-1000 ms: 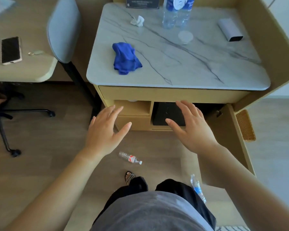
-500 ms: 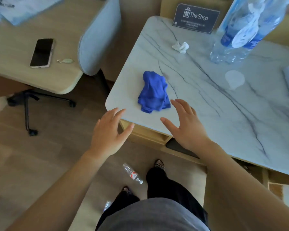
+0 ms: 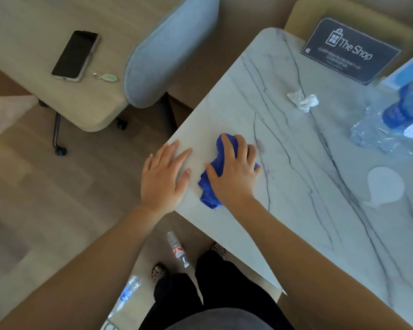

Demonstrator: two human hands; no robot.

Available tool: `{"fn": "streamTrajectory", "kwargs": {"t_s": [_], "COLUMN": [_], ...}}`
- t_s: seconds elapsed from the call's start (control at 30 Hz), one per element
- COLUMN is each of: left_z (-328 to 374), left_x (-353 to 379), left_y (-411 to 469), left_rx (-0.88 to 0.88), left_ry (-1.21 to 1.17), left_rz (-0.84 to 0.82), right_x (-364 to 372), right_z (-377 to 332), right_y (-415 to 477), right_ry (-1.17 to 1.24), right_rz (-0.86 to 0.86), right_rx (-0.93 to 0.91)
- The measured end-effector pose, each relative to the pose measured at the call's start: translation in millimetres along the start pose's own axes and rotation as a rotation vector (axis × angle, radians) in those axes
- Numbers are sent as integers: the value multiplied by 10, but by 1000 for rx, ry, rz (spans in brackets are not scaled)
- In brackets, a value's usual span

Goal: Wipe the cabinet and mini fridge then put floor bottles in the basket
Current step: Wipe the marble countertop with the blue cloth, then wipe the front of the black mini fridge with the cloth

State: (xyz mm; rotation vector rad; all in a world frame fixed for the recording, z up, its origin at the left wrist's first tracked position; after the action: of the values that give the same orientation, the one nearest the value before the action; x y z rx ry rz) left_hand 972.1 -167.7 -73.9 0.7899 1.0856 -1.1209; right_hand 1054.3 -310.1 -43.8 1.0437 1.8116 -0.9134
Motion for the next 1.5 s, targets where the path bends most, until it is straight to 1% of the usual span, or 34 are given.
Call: {"fn": "streamTrajectory", "kwargs": {"t_s": [0.13,0.23,0.43,0.57,0.63,0.7,0.73,0.8,0.87,1.0,1.1,1.17,1.3,1.5], "left_z": [-11,-9,-16,10,14,23,22,-12,0,215,494,685,1007,1446], "left_x": [-17,-19,-18,-31,-27,-19,-25,-13,-17,-10,20,45,148,348], "left_y": [-2,-10,6,10,4,11,3,24,-5,-225,-532,-731,-1079,-1520], "left_rx": [3,3,13,26,60,122,163,192,269,501,701,783,890,951], "left_ry": [-13,-32,-43,-40,-19,26,51,94,121,174,209,192,165,173], "left_rz": [-10,-17,-26,-35,-75,-135,-156,-216,-293,-404,-429,-455,-481,-479], "right_x": [-18,-32,55,40,33,25,21,25,-6,-31,11,51,146,249], "right_z": [110,204,139,158,170,195,209,261,263,252,322,381,540,920], "right_y": [-96,-191,-108,-190,-302,-471,-595,-806,-1150,-1865,-2390,-2698,-3207,-3718], "right_ry": [9,22,-5,79,80,61,75,145,168,179,198,190,212,278], "right_rz": [-35,-47,64,136,153,181,182,153,205,360,418,444,467,463], "right_rx": [-170,-217,-105,-78,-38,25,76,180,278,407,512,566,661,702]}}
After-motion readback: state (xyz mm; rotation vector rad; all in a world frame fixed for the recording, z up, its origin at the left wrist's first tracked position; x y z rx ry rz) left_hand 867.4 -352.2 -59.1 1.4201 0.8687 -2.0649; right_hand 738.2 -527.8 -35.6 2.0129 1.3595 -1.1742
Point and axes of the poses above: each hand's wrist, its own y-axis towards the middle knuckle, its own x-axis out of the palm, z = x × y, the point moved 6 cm from there along y, towards the middle knuckle, and after that the axes turned 4 degrees about -z, right-handed, at the moved point
